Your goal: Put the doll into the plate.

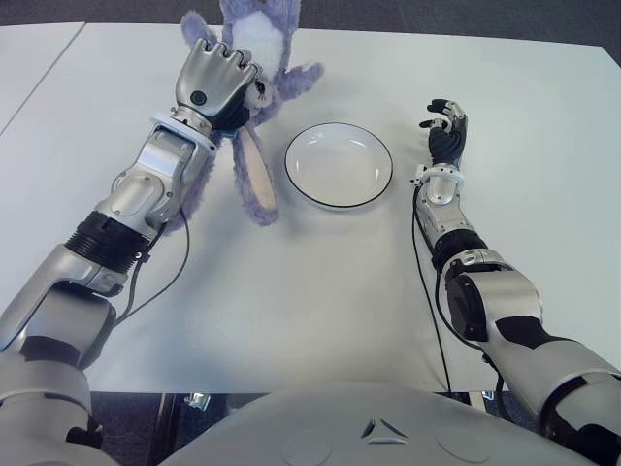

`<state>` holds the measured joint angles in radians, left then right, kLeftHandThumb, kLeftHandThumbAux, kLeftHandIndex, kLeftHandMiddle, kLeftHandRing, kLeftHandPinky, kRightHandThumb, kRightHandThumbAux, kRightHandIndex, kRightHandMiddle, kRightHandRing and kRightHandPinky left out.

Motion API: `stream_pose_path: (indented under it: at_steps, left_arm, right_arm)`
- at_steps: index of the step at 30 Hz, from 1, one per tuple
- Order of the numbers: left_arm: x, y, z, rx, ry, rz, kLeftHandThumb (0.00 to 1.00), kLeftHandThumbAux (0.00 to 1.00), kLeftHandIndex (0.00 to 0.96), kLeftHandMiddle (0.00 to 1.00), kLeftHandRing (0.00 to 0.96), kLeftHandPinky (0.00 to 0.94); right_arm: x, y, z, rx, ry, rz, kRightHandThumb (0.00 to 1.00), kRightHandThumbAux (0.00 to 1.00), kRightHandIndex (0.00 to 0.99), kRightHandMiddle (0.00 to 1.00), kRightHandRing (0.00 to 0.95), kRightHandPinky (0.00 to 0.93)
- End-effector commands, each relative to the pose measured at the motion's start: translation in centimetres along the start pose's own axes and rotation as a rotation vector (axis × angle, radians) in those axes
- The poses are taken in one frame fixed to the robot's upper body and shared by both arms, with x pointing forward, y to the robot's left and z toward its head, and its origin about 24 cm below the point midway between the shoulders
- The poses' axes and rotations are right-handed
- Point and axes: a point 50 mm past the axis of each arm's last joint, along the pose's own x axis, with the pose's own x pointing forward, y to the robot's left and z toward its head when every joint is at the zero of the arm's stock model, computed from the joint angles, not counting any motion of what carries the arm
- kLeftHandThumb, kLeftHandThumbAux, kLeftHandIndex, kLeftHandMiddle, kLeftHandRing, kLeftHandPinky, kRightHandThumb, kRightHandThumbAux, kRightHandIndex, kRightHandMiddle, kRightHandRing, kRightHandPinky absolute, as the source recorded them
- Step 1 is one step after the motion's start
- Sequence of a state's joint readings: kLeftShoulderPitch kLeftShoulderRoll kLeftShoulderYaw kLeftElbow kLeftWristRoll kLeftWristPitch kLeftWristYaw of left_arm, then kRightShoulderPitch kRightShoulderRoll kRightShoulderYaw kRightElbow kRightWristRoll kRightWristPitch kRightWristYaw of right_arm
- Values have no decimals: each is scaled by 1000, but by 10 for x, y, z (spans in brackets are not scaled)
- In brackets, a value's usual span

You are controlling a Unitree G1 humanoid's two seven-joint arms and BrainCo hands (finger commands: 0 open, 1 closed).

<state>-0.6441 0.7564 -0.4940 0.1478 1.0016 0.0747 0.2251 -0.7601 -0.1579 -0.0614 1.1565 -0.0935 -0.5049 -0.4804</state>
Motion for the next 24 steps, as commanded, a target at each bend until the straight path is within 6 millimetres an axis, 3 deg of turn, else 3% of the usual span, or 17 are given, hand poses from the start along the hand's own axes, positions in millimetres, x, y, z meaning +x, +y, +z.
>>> stream_pose_path:
  at_steps: [1, 19, 24]
  left_arm:
    - [-6, 5, -1, 45, -7, 49, 546, 759, 796, 889, 866, 876]
    - [-1, 10, 2, 88, -48, 106, 562, 754, 809, 901, 875, 883]
    - [-4, 23, 26, 31, -126, 134, 570, 756, 814, 903, 878, 889]
  right_arm:
    - [-128, -14, -129, -169, 511, 101, 1000, 666, 305, 322, 463, 264]
    - [-127, -15, -129, -185, 504, 105, 1000, 666, 313, 317, 463, 265]
    - [-127, -15, -129, -193, 505, 106, 1000, 665, 313, 318, 463, 262]
